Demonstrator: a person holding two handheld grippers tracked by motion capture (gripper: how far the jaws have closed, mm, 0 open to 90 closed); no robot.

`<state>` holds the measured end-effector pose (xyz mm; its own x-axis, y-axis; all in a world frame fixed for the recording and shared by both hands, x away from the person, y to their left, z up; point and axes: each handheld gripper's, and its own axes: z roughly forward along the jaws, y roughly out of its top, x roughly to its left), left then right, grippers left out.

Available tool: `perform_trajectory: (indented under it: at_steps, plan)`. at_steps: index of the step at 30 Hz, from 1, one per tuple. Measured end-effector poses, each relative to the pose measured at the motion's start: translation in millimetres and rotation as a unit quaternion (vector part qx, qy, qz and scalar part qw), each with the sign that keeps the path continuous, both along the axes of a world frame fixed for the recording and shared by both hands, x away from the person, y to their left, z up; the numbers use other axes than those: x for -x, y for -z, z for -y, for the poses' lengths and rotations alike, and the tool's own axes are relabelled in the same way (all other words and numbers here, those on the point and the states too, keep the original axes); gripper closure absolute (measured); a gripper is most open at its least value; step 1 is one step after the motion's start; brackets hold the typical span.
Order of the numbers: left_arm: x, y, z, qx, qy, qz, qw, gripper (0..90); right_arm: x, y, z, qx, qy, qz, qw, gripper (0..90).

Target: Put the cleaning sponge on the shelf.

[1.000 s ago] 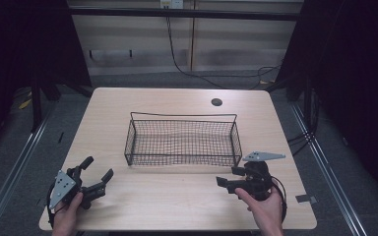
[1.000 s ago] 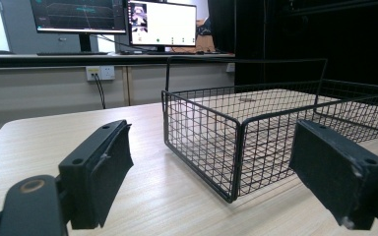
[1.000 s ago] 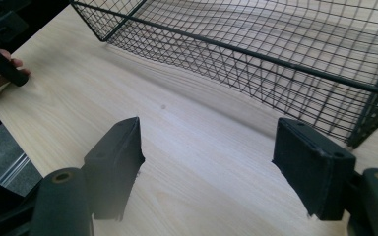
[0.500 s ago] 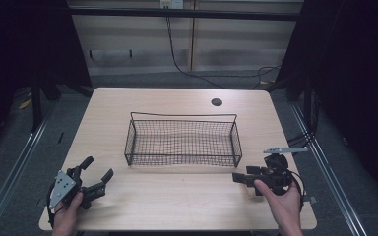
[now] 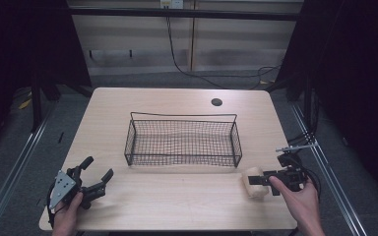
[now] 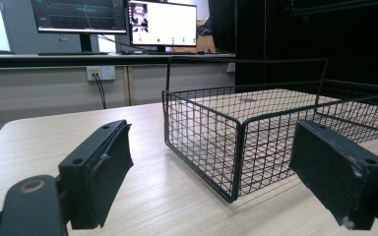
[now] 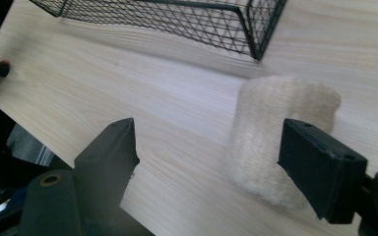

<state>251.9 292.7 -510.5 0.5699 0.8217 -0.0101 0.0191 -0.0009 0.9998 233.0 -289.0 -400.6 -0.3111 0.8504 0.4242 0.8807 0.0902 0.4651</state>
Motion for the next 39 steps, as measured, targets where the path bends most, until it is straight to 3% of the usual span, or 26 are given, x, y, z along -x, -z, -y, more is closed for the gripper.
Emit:
perform_trajectory:
  at_steps: [14,23,26,39]
  plan:
    - [0.0,0.0,0.1,0.001,0.0,0.0,1.0,15.6,-12.9,21.6,18.6,0.016,0.013,-0.057,0.9981,20.2]
    - [0.0,0.1,0.4,0.003,-0.001,0.0,1.0,15.6,-20.2,33.6,17.9,0.024,0.011,-0.09,0.9956,21.2]
    - [0.0,0.1,0.4,0.003,0.0,0.0,1.0,15.6,-24.8,38.5,15.5,0.036,0.01,-0.108,0.9935,21.1]
    - [0.0,0.0,0.0,0.0,0.0,0.0,1.0,15.6,-33.6,52.2,6.4,0.066,-0.001,-0.14,0.9879,19.8]
